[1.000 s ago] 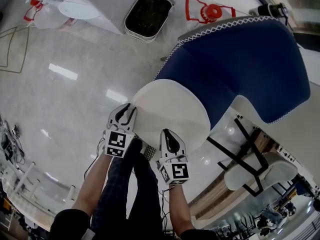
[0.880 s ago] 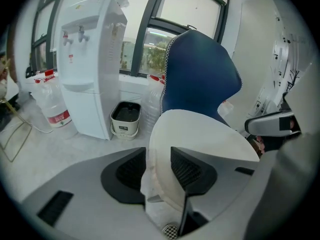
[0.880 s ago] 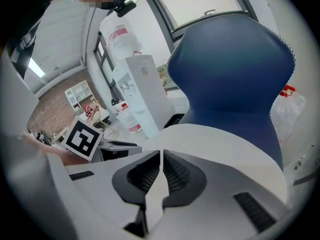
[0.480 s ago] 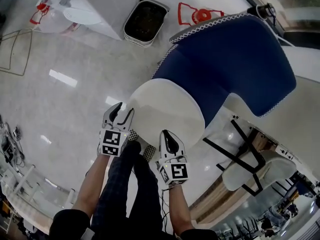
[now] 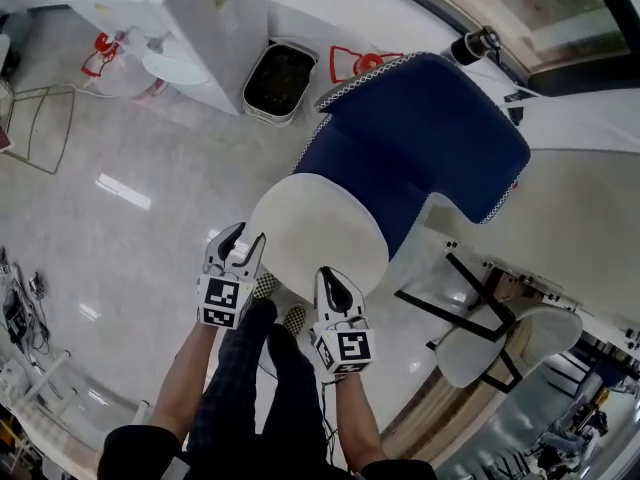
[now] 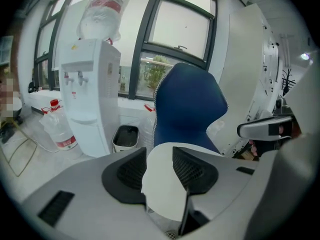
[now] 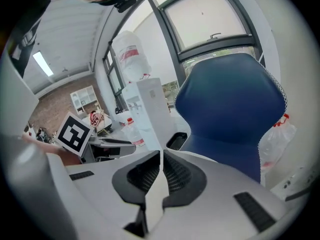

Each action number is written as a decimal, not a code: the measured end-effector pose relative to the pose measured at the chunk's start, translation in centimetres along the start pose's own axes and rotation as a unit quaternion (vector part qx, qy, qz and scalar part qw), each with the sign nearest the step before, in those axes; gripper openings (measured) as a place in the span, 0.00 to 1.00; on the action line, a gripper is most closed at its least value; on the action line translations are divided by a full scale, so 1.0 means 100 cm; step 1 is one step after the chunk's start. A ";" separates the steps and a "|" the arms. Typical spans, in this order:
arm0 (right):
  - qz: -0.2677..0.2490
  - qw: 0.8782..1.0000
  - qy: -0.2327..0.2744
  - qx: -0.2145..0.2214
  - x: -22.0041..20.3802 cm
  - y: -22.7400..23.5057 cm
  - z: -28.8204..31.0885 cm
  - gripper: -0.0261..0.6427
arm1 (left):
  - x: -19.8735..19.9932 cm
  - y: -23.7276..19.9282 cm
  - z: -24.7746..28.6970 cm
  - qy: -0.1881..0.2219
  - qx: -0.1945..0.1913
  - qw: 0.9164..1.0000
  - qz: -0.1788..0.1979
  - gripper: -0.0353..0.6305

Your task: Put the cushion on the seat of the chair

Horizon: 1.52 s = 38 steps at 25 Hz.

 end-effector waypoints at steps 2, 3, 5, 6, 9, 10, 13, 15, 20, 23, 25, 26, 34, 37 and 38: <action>-0.002 1.000 0.010 -0.001 0.012 -0.005 -0.014 0.10 | 0.016 0.009 -0.015 0.011 0.000 1.000 0.012 0.30; -0.003 1.000 0.015 -0.001 0.018 -0.008 -0.021 0.10 | 0.023 0.013 -0.023 0.016 -0.001 1.000 0.017 0.29; -0.003 1.000 0.025 -0.001 0.029 -0.013 -0.036 0.10 | 0.038 0.023 -0.038 0.026 -0.002 0.999 0.022 0.27; -0.005 1.000 0.028 -0.001 0.033 -0.015 -0.043 0.10 | 0.044 0.029 -0.046 0.030 -0.003 0.999 0.023 0.26; -0.015 0.999 0.037 0.000 0.048 -0.024 -0.065 0.10 | 0.064 0.044 -0.072 0.038 -0.002 0.999 0.032 0.24; -0.019 0.999 0.039 0.001 0.054 -0.026 -0.073 0.10 | 0.070 0.049 -0.081 0.041 -0.002 0.998 0.037 0.23; -0.027 0.998 0.052 0.001 0.071 -0.034 -0.095 0.10 | 0.087 0.063 -0.105 0.050 -0.002 0.998 0.046 0.21; -0.030 0.998 0.062 0.001 0.083 -0.038 -0.111 0.10 | 0.097 0.074 -0.121 0.057 -0.002 0.997 0.050 0.20; -0.037 0.996 0.084 -0.001 0.113 -0.048 -0.155 0.10 | 0.129 0.105 -0.167 0.078 -0.005 0.995 0.064 0.15; -0.041 0.994 0.097 -0.004 0.127 -0.054 -0.186 0.10 | 0.146 0.128 -0.195 0.091 -0.010 0.993 0.073 0.13; -0.046 0.993 0.110 -0.008 0.140 -0.058 -0.205 0.10 | 0.159 0.143 -0.212 0.102 -0.015 0.991 0.084 0.12; -0.048 0.992 0.116 -0.010 0.147 -0.061 -0.214 0.10 | 0.166 0.149 -0.220 0.108 -0.018 0.990 0.090 0.12; -0.060 0.986 0.151 -0.028 0.182 -0.089 -0.293 0.10 | 0.197 0.197 -0.299 0.135 -0.044 0.985 0.102 0.10; -0.061 0.984 0.164 -0.038 0.191 -0.096 -0.321 0.10 | 0.205 0.213 -0.325 0.143 -0.054 0.982 0.110 0.10; -0.062 0.983 0.168 -0.042 0.193 -0.098 -0.331 0.10 | 0.208 0.218 -0.333 0.147 -0.057 0.981 0.112 0.10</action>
Point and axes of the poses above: the fingertips, and each gripper's own axes: z forward along the fingers, y to its right, x out of its top, the point moved 2 cm from there along -z, backward along the fingers, and after that the axes turned 2 degrees about y, right-handed, at the moved point
